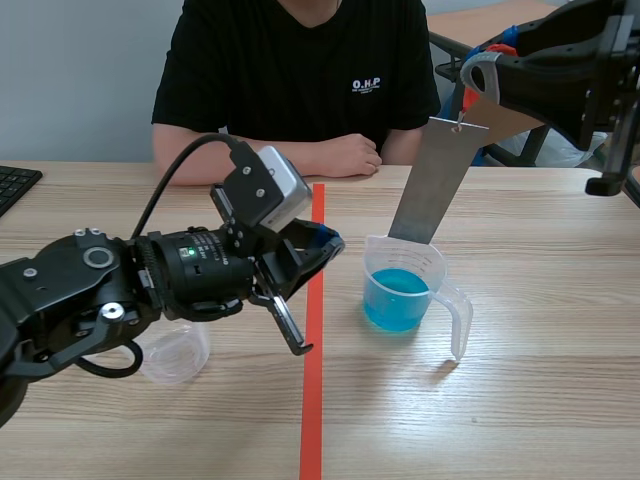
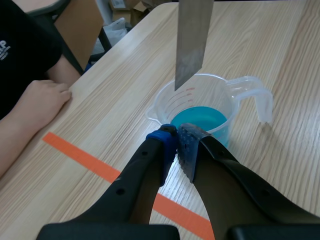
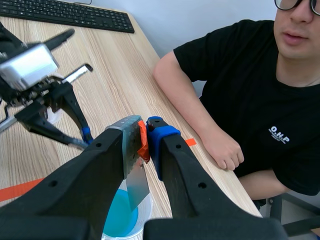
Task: Do the redox reaction experiment.
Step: 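Point at the plate with the left hand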
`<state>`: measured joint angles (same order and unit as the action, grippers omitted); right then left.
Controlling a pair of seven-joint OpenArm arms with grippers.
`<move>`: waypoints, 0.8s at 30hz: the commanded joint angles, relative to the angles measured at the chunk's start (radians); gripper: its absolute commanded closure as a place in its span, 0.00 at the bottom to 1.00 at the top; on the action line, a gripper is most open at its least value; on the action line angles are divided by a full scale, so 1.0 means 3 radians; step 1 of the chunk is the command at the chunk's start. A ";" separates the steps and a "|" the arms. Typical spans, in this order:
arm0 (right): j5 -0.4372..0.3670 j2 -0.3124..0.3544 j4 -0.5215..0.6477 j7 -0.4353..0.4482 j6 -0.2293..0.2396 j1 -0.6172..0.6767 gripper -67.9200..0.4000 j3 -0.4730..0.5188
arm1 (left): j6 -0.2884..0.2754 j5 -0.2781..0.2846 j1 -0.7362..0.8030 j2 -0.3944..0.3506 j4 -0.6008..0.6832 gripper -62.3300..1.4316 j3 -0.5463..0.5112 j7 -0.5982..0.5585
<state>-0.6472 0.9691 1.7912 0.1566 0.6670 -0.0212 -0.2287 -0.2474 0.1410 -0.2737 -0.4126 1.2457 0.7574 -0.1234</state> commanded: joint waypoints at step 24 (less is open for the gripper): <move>-0.0038 0.0000 0.0004 0.0062 -0.0025 -0.0041 0.97 0.0043 | 0.0013 -0.0144 -0.0429 0.0636 -0.0514 0.90 0.0131 -0.0060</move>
<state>-0.6472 0.9691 1.7912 0.1566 0.6670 -0.0212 -0.2287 -0.2462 0.0990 -0.3908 -0.2317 1.0794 0.7975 -0.1253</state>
